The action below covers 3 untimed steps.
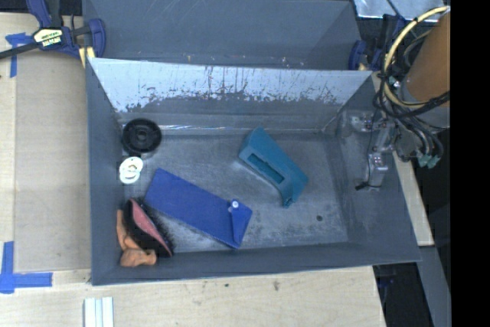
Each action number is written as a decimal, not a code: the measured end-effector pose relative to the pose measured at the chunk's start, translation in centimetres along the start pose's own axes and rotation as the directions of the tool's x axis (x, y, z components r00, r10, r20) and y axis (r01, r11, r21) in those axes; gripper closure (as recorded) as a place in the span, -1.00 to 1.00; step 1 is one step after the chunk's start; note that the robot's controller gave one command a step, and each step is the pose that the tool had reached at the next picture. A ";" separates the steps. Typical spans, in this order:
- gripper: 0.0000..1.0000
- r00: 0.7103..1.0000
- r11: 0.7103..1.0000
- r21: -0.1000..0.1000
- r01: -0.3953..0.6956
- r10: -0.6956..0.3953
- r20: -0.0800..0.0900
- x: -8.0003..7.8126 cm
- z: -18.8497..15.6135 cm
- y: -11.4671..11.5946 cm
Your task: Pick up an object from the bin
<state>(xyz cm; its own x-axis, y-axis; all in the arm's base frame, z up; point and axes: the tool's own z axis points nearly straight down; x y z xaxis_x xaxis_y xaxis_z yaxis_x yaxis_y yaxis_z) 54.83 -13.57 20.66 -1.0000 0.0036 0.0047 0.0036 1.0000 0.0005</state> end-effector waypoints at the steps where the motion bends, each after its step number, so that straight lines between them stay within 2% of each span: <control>1: -1.00 1.000 1.000 0.002 0.003 -0.003 0.009 -0.2 -0.5 0.1; 2: -1.00 0.998 0.998 0.004 0.070 -0.070 0.010 0.2 2.2 4.0; 3: -1.00 1.000 1.000 -0.001 0.006 -0.006 0.007 -1.3 3.0 6.4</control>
Offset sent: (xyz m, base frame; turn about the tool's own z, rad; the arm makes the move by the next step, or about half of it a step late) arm -0.0067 0.0782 -0.0458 -0.1324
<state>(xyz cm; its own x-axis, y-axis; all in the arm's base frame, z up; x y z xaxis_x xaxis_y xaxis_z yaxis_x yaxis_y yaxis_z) 56.12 -7.16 17.70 -1.0000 -0.0020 -0.0019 -0.0020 1.0000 0.0012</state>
